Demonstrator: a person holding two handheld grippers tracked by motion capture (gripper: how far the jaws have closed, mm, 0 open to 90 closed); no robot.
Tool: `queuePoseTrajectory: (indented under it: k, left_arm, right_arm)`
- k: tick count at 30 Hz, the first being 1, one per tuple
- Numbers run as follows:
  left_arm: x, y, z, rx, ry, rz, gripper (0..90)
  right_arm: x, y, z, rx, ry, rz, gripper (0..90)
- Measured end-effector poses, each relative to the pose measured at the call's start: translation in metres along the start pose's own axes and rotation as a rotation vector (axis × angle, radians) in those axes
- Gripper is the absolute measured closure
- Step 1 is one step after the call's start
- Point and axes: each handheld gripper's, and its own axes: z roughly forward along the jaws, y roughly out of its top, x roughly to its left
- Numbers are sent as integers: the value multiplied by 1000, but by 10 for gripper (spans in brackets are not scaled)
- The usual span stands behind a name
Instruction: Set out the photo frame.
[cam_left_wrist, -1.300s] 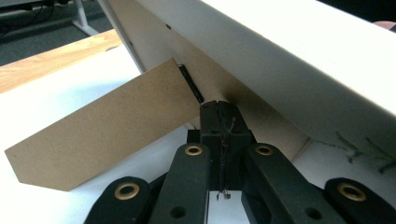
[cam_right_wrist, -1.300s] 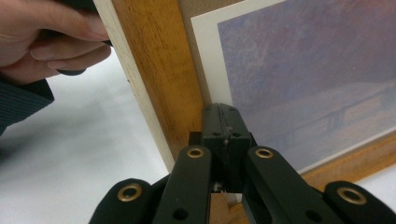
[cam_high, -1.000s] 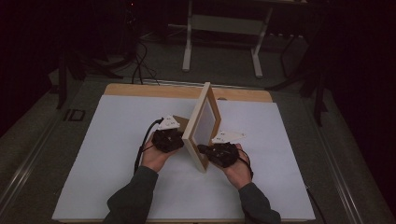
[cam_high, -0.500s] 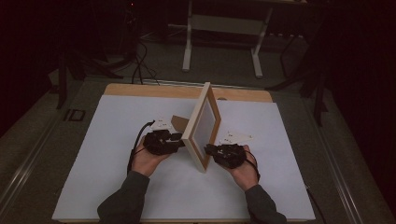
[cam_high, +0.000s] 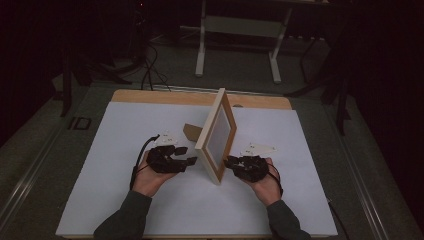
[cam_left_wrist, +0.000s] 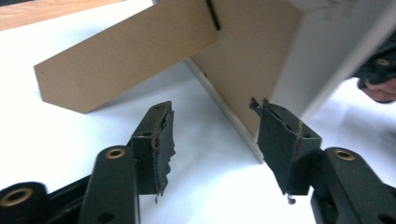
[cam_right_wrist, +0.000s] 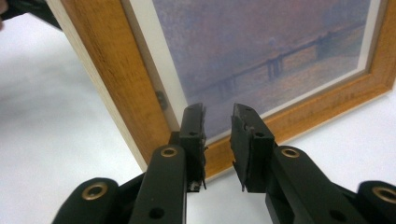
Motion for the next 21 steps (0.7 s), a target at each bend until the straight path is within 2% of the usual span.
queuePoseTrajectory:
  k: [2, 7, 9, 16, 21]
  left_arm:
    - [-2, 0, -1, 6, -23, 8, 418]
    - [-9, 0, -4, 7, -40, 30, 384]
    - [-13, 0, -5, -7, -41, 38, 378]
    - [-21, 7, -5, -32, -30, 29, 369]
    - [-29, 14, -4, -45, 27, 62, 282]
  right_arm:
    - [-1, -1, -1, -3, -4, 7, 723]
    - [-3, -3, -4, -9, -11, 19, 711]
    - [-4, -4, -4, -8, -14, 16, 707]
    - [-4, -8, -3, -8, -15, 27, 704]
    - [-6, -10, -4, -12, -17, 36, 702]
